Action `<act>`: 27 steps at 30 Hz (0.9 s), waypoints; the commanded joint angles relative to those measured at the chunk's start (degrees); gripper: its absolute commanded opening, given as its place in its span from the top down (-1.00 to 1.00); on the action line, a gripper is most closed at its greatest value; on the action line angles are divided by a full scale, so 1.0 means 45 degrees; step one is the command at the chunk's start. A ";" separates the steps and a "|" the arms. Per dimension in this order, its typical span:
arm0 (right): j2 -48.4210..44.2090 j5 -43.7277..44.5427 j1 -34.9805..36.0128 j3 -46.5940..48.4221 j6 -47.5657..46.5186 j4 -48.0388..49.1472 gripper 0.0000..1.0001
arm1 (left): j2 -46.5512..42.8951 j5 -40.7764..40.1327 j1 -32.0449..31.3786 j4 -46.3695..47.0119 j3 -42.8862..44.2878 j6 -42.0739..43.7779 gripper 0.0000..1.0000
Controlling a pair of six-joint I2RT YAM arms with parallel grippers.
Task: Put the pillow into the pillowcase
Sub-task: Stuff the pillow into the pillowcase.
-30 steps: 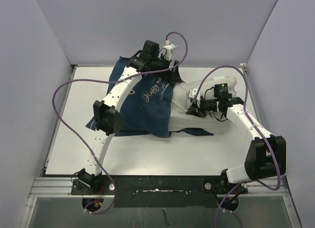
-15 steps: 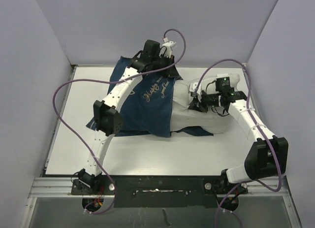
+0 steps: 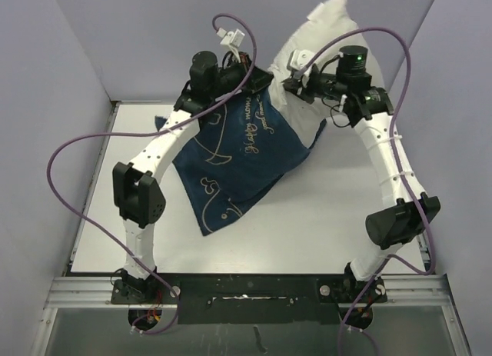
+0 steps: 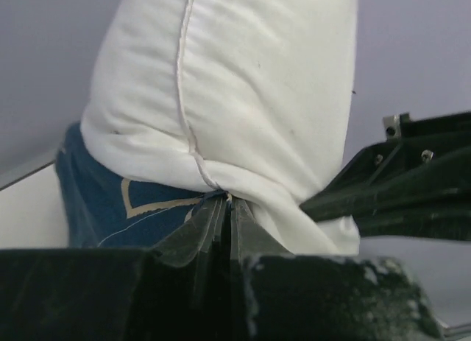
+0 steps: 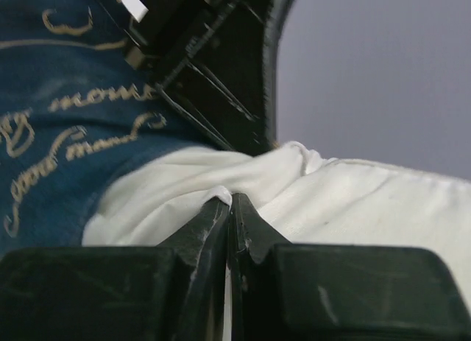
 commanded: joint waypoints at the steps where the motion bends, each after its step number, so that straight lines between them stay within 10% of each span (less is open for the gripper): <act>1: -0.0063 -0.0972 0.2160 -0.0296 0.0012 0.0877 1.00 | -0.2786 -0.1556 0.0041 0.4957 -0.2492 -0.1869 1.00; 11: 0.0559 -0.0470 0.3235 -0.4996 0.0689 0.0993 1.00 | -0.4338 -0.2041 0.1353 1.2469 -1.0317 -0.4131 1.00; 18: 0.2565 -0.0417 0.2030 -0.3589 0.2572 0.1490 0.98 | -0.3513 0.1605 0.1421 1.0788 -0.9896 -0.3953 1.00; 27: 0.0201 -0.5953 -0.0062 -0.3089 0.1201 -0.1796 -0.53 | -0.3589 0.1265 0.1700 0.7323 -1.0369 -0.1409 1.00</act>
